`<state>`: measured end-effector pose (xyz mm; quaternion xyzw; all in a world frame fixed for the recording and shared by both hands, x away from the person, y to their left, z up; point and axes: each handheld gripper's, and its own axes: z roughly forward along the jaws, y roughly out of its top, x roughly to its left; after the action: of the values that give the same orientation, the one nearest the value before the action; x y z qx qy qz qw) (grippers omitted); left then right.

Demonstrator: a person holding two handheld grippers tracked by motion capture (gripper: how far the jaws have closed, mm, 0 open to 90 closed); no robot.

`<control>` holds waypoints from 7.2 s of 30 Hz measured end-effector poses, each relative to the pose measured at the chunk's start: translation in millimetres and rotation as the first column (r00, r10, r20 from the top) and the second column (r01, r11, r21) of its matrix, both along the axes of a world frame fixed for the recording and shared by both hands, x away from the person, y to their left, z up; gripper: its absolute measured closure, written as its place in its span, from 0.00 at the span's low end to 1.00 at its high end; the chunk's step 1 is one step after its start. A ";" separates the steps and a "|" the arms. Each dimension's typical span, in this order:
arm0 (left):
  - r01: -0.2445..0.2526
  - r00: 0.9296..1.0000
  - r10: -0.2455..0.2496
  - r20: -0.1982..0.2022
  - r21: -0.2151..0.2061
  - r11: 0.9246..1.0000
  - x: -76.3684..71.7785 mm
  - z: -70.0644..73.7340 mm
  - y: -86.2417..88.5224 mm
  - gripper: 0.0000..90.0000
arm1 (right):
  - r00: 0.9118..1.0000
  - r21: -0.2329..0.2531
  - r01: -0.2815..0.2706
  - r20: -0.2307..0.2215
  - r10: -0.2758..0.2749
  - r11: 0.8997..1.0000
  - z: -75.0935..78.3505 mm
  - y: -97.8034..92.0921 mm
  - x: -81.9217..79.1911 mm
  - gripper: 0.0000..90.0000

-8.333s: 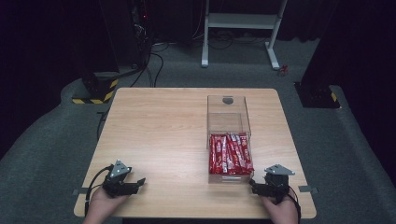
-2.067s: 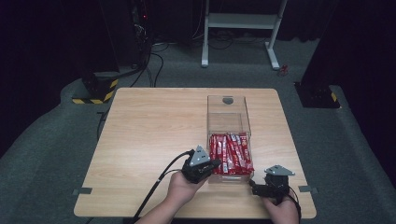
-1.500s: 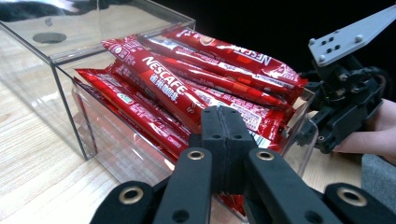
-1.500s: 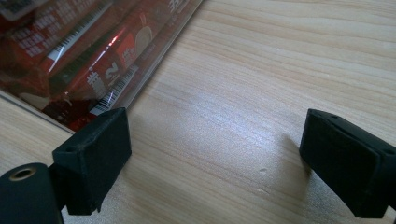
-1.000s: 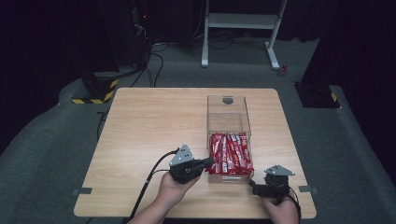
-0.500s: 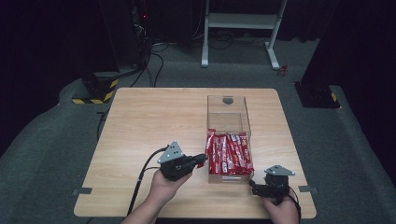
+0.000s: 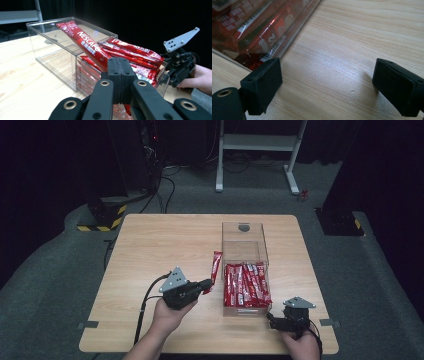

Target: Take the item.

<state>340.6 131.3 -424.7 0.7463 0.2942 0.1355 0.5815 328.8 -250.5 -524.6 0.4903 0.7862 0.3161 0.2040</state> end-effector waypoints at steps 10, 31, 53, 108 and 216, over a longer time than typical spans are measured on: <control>-0.052 0.999 0.052 0.009 0.012 0.999 6.3 -0.2 13.9 1.00 | 1.000 0.000 0.000 0.000 0.000 1.000 0.0 0.0 -0.1 0.10; -0.188 0.982 0.188 0.021 0.004 0.982 19.7 0.4 55.4 1.00 | 1.000 0.000 -0.003 0.000 0.003 1.000 0.0 0.2 -0.3 0.10; -0.316 0.949 0.315 0.022 0.033 0.948 29.7 -7.3 92.0 1.00 | 1.000 0.000 -0.003 0.000 0.003 1.000 0.0 0.2 -0.3 0.10; -0.317 0.916 0.359 -0.181 0.223 0.922 82.5 -88.7 82.7 1.00 | 1.000 0.003 0.001 -0.005 -0.001 1.000 0.1 0.5 -1.0 0.10; -0.331 0.890 0.428 -0.158 0.421 0.844 -33.4 -105.1 168.2 0.18 | 1.000 0.006 -0.014 -0.005 0.014 1.000 0.2 -0.5 -1.6 0.10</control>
<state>307.2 299.5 -529.8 0.7824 0.4743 0.2101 0.3447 327.2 -251.0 -524.4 0.4862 0.7890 0.3186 0.1987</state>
